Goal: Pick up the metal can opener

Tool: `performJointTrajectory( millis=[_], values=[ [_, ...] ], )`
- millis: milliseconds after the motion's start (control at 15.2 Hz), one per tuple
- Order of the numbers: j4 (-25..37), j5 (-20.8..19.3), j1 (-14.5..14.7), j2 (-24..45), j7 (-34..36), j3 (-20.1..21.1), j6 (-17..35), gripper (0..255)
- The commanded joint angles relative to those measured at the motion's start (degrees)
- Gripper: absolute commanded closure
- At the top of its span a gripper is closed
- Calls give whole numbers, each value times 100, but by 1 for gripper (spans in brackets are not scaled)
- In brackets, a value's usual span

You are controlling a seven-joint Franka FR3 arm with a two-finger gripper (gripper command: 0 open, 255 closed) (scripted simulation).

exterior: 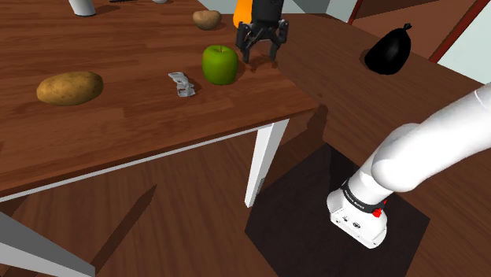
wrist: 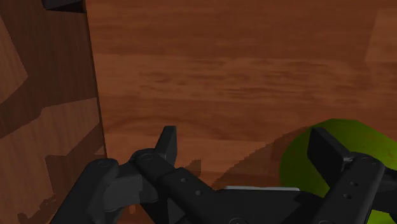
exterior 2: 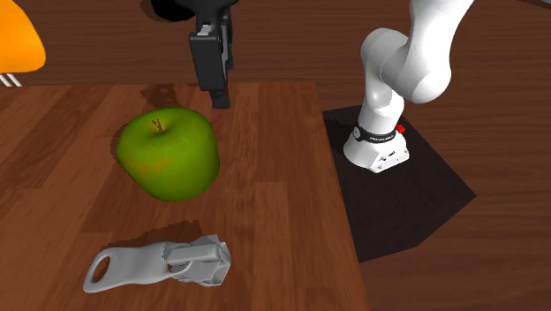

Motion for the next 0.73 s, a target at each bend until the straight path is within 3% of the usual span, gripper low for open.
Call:
performJointTrajectory(
  millis=[0,660],
  values=[
    [315,19,61,354,259,158,-24,0],
    [2776,-323,584,2639,1521,763,-528,0]
  ],
)
